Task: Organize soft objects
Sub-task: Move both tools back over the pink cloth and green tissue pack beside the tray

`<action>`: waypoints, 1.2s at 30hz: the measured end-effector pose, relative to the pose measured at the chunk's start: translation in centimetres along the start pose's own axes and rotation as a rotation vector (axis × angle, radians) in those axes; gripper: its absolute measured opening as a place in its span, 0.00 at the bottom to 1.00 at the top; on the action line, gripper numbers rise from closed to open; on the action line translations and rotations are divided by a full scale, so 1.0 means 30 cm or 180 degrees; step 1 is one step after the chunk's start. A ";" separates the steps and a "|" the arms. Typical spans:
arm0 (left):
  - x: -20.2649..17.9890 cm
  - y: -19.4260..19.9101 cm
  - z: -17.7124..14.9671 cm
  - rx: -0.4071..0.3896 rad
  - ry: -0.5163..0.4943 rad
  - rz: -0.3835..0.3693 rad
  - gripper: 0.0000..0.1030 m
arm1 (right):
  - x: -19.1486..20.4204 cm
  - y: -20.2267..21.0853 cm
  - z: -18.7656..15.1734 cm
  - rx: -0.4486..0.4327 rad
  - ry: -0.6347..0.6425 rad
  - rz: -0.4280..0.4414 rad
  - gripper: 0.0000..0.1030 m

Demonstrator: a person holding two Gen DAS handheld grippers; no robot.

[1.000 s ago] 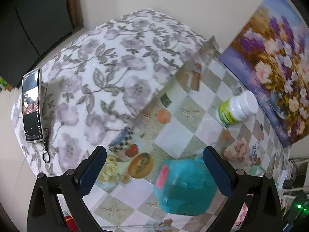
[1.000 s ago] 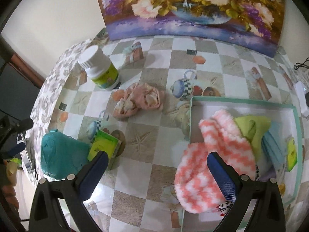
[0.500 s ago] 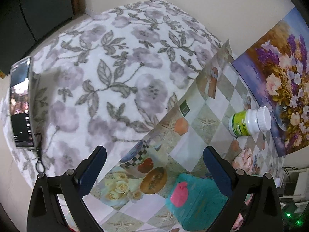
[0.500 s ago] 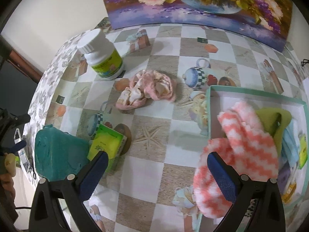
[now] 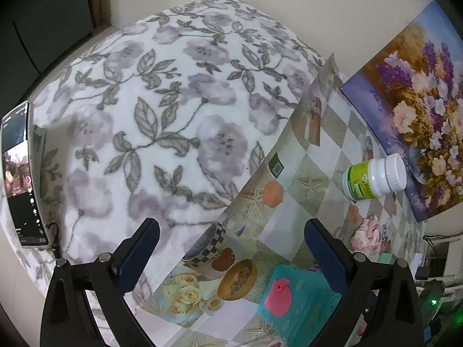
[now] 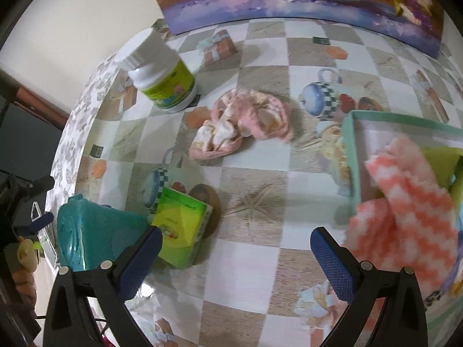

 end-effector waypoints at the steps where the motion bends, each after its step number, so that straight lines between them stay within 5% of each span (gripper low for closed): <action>1: 0.002 -0.005 -0.001 0.0014 0.0009 -0.0018 0.97 | 0.006 -0.004 -0.001 0.0004 0.0007 -0.0003 1.00; 18: 0.033 -0.023 -0.009 0.0083 0.0133 -0.0047 0.97 | 0.057 -0.070 0.005 0.0053 -0.0033 0.0007 1.00; 36: -0.213 0.037 0.018 -0.0095 -0.0664 0.0021 0.97 | -0.017 -0.018 0.127 -0.0214 -0.0182 -0.0088 1.00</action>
Point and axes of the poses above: each gripper's, at about its wrist camera, not at the fingertips, and y roughly against the way its jaws point, x to its left, z to its top, the point moved 5 cm from there along -y, roughly the way its jaws point, and after that the axes turned 4 degrees about -y, right-handed, at the moved point
